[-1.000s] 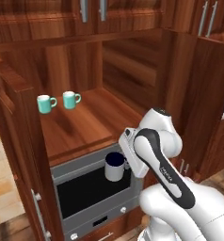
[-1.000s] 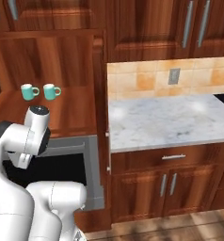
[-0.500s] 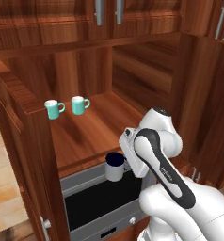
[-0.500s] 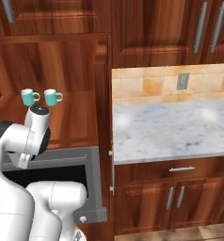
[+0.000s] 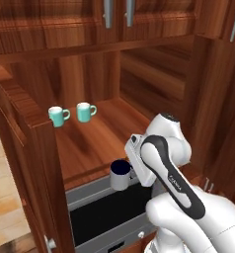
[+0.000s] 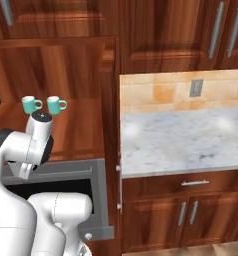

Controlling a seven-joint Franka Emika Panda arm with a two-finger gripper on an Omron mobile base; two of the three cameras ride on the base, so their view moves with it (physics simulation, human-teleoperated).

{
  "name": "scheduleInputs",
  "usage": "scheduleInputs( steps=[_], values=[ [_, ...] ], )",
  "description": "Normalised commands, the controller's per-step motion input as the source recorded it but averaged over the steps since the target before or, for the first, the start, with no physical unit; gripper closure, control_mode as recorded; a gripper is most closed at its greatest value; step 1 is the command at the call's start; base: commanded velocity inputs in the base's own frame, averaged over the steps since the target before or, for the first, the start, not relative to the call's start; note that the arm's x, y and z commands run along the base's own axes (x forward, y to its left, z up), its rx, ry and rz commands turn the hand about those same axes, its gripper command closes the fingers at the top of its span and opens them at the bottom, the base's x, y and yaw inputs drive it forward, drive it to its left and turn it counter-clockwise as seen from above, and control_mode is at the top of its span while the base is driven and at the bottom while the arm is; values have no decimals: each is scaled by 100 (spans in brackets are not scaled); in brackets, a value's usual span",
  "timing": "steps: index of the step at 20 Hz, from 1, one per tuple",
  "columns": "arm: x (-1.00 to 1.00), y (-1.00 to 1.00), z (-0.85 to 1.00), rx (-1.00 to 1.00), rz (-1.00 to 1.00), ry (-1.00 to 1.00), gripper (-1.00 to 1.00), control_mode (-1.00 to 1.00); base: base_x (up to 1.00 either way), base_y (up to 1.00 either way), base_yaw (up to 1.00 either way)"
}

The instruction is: Pick the mug on the counter and place it in the cabinet with the handle facing the right, like the mugs already inside.

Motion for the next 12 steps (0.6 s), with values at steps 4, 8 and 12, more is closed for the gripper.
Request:
scheduleInputs(
  steps=[4,8,12],
  values=[
    [0,0,0,0,0,0,100,100,49,10,2],
    [0,0,0,0,0,0,100,100,56,3,5],
    [0,0,0,0,0,0,100,100,47,3,4]
  ],
)
